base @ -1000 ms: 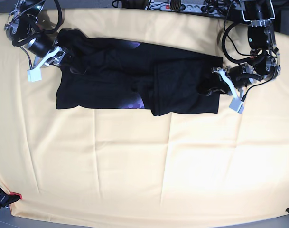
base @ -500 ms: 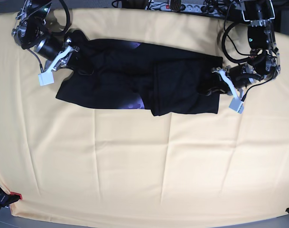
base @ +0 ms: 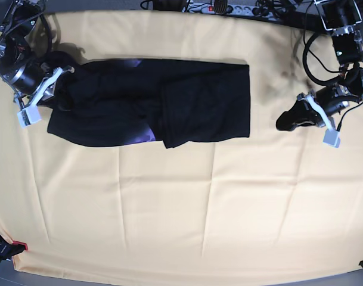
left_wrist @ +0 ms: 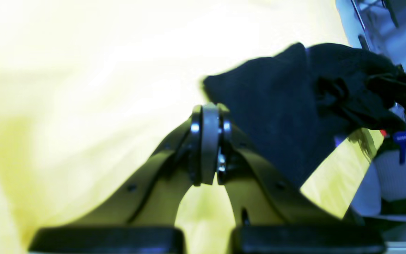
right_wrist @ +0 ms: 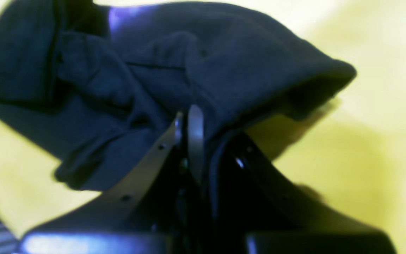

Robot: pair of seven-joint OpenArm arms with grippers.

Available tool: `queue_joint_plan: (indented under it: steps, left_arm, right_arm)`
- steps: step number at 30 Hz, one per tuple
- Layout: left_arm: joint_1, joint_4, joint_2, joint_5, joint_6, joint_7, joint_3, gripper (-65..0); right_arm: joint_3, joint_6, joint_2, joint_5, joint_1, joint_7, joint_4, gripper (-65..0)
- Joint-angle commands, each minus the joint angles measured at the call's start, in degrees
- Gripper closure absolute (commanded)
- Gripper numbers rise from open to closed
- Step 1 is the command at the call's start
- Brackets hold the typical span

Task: Fold the T-shirt properly
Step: 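Fold the collar end over the hem end with the right gripper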

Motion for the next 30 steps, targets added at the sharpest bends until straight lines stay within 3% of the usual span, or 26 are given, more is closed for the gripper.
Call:
queue_joint_plan:
  steps: [1, 7, 10, 12, 16, 20, 23, 25, 30]
  left_arm:
    - [-0.6, 0.8, -1.1, -1.6, -0.4, -0.8, -0.9, 0.0]
    - [-0.6, 0.8, -1.1, -1.5, -0.4, -0.5, -1.0, 0.0]
    - [-0.5, 0.8, -1.1, -1.6, -0.4, -0.5, -1.0, 0.0]
    - [-0.3, 0.8, -1.0, -1.6, -0.4, -0.5, -1.0, 0.0]
    - [0.0, 0.8, -0.8, -1.5, -0.4, -0.5, -1.0, 0.0]
    - [0.7, 0.8, -0.6, -1.6, -0.4, -0.5, -1.0, 0.0]
    - [1.3, 0.8, -0.6, -1.6, -0.4, -0.5, -1.0, 0.0]
    - [1.4, 0.8, -0.5, -1.6, -0.4, -0.5, -1.0, 0.0]
    - [1.6, 0.8, -0.5, -1.6, -0.4, -0.3, -1.0, 0.0]
  right_arm:
    - [0.4, -0.7, 2.1, -0.8, 0.5, 1.9, 1.3, 0.0]
    - [0.4, -7.1, 8.0, -7.5, 0.5, 1.4, 3.5, 0.0]
    - [0.4, -9.2, 8.0, -6.7, 0.2, 1.0, 9.5, 0.0]
    - [0.3, -10.0, 6.9, -2.2, -0.7, 1.0, 14.2, 0.0]
    - [0.1, -5.9, -0.3, 9.5, -2.7, 0.9, 19.6, 0.0]
    - [-4.0, -4.6, -9.8, 11.3, -2.7, 1.1, 19.6, 0.0]
    - [-10.5, -2.4, -14.9, 8.8, -2.5, 2.2, 19.5, 0.0]
    - [-15.1, -1.6, -17.6, 4.0, -2.3, 4.1, 18.8, 0.0]
    - [-25.0, -1.6, -20.5, -7.0, -2.2, 10.3, 13.9, 0.0]
